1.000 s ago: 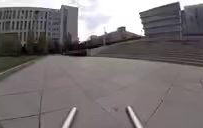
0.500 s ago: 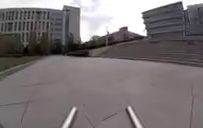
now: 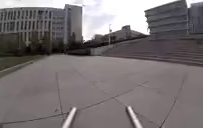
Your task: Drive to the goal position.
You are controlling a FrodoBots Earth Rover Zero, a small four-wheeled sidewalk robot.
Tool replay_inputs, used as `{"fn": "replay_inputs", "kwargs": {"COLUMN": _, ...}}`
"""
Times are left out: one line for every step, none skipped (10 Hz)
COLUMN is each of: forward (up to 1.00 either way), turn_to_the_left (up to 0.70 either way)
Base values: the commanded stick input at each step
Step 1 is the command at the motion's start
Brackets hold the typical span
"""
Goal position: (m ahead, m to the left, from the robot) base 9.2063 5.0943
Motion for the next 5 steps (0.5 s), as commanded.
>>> {"fn": "replay_inputs", "kwargs": {"forward": 1.00, "turn_to_the_left": 0.00}}
{"fn": "replay_inputs", "kwargs": {"forward": 1.00, "turn_to_the_left": 0.00}}
{"fn": "replay_inputs", "kwargs": {"forward": 1.00, "turn_to_the_left": 0.00}}
{"fn": "replay_inputs", "kwargs": {"forward": 1.00, "turn_to_the_left": 0.00}}
{"fn": "replay_inputs", "kwargs": {"forward": 1.00, "turn_to_the_left": 0.00}}
